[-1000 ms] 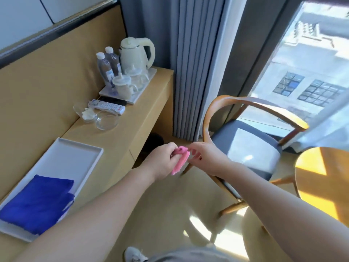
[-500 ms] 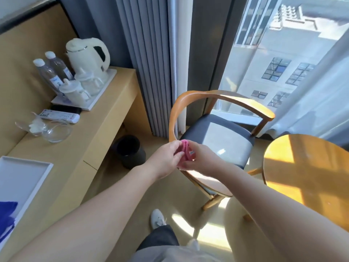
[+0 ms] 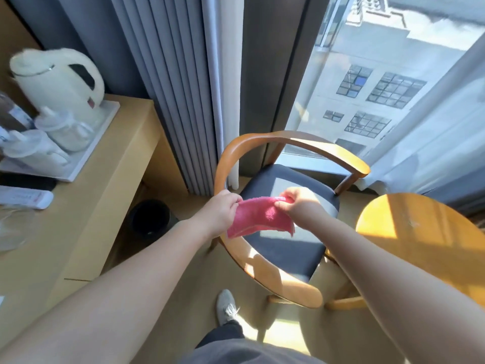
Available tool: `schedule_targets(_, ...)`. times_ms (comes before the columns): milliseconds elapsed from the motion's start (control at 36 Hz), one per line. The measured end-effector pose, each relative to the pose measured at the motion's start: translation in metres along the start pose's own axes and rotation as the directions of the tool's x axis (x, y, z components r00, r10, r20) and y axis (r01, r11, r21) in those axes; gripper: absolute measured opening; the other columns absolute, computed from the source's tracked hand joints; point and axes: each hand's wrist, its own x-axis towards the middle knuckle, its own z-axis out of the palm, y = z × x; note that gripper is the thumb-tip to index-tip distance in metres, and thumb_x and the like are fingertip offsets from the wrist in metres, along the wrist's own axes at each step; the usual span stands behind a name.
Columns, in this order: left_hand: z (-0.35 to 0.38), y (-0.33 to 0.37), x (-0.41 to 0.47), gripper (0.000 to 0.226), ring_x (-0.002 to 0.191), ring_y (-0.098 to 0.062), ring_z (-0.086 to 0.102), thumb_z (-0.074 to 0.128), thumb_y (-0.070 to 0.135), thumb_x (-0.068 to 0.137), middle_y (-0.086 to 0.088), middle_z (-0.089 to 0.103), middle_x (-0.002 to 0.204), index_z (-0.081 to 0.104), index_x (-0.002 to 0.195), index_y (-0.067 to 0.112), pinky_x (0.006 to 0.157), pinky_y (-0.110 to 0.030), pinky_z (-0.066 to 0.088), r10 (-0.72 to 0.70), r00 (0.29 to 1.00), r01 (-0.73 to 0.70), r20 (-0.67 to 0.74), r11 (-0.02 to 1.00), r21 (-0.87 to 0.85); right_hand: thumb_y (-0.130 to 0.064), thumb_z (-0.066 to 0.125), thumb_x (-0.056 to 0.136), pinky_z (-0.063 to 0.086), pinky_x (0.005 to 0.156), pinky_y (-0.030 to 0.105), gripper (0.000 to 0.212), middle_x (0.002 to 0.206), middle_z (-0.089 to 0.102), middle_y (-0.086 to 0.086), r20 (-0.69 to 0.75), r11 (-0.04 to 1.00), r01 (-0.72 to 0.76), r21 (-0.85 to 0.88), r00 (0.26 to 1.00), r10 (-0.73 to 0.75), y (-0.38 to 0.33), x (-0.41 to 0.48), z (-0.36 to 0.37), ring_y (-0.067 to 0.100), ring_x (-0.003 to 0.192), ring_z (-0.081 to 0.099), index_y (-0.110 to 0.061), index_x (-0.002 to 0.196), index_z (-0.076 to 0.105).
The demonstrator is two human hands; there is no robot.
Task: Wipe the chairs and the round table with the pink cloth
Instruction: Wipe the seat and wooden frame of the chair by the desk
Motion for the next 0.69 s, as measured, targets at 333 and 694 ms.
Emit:
schedule_targets(333,-0.011,-0.011,0.048,0.015,0.085,-0.012,0.059,0.05,0.029,0.096,0.004,0.059,0.092,0.063,0.095,0.021,0.076,-0.036,0.056,-0.087,0.993,0.084,0.079,0.996,0.042,-0.023,0.065,0.09,0.046,0.069,0.024,0.008,0.089,0.065,0.001,0.052,0.984,0.091,-0.152,0.995,-0.084,0.005,0.051,-0.006,0.017,0.087,0.063,-0.015,0.093,0.067)
schedule_targets(694,0.024,0.005,0.074,0.004,0.074,-0.013,0.061,0.056,0.03,0.092,0.006,0.063,0.085,0.06,0.091,0.028,0.061,-0.025,0.052,-0.231,0.97,0.243,-0.076,0.941,0.236,-0.008,0.065,0.085,0.053,0.071,0.028,0.018,0.099,0.065,0.007,0.214,0.931,0.168,-0.323,0.972,-0.101,0.03,0.099,-0.028,0.022,0.091,0.061,-0.013,0.102,0.066)
